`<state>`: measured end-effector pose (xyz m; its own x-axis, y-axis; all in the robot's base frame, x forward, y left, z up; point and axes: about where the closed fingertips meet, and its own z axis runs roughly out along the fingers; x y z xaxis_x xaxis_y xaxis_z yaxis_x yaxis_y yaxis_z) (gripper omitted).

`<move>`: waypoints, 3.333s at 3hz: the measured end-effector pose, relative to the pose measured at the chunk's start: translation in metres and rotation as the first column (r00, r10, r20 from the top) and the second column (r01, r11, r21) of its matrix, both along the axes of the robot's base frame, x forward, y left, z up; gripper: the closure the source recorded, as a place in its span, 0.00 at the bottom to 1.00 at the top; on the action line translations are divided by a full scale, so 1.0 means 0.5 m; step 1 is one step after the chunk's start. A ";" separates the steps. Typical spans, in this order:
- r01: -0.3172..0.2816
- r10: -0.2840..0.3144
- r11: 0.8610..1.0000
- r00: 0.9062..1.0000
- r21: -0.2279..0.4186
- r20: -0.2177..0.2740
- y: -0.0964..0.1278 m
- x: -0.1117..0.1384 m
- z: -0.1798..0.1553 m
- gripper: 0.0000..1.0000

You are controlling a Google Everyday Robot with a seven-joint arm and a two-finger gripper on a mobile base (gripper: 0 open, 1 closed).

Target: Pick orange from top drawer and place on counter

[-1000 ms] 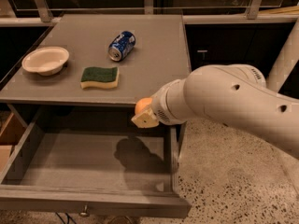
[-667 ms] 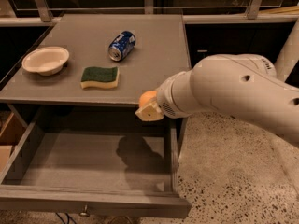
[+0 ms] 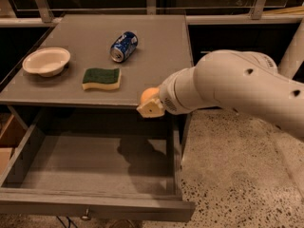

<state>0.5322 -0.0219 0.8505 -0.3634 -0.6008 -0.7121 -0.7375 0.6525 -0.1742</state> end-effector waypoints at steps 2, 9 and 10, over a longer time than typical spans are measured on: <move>-0.004 0.009 0.994 0.999 0.114 -0.043 0.032 0.088 0.029 1.00; 0.073 -0.059 0.992 0.989 0.100 -0.135 0.002 0.196 -0.037 1.00; 0.073 -0.059 0.992 0.989 0.100 -0.135 0.002 0.196 -0.035 0.84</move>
Offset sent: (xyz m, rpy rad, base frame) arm 0.0560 0.0210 0.0178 0.1360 0.0516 0.0103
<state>0.6302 -0.0210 0.8329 -0.4948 -0.4970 -0.7129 -0.7041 0.7101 -0.0065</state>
